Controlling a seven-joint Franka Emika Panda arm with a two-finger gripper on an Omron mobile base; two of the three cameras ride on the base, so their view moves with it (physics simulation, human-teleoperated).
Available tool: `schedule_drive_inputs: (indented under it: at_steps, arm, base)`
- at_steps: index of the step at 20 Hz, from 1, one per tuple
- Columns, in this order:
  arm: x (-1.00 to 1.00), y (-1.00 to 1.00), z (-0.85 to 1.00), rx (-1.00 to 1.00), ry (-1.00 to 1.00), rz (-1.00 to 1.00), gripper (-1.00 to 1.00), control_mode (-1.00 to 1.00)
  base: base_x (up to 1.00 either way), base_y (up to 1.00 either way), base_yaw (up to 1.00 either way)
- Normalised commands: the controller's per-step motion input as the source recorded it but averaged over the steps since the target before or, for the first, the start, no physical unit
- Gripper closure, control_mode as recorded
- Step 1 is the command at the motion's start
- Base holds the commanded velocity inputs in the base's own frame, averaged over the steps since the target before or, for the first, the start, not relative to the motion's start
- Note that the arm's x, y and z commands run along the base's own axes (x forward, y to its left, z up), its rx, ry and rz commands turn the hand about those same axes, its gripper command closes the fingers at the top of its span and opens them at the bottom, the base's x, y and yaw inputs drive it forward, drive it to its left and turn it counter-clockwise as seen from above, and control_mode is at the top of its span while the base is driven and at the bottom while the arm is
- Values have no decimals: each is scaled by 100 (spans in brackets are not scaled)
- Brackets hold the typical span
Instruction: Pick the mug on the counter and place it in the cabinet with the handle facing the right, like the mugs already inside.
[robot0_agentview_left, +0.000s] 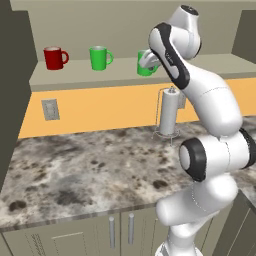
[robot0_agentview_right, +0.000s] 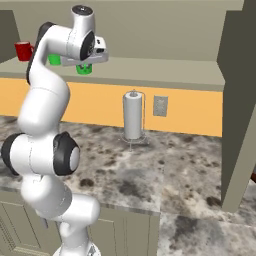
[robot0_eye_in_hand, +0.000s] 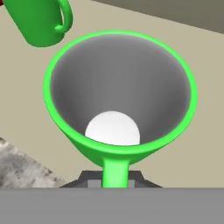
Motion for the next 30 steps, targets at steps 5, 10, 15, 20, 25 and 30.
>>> schedule_drive_inputs:
  at_steps: [5,10,15,20,25,30]
  arm:
    - [9,-5,-10,2,2,14,100,-100]
    - [0,-7,-12,2,0,19,100,-100]
    - [0,-4,-11,0,0,25,100,-100]
    - [5,-5,-10,0,0,24,100,-100]
    - [16,0,-6,0,0,18,-100,-100]
    - [13,2,0,0,1,12,-100,-100]
  base:
    - [0,0,0]
    - [0,0,0]
    - [0,0,0]
    - [0,0,0]
    - [0,0,0]
    - [0,0,0]
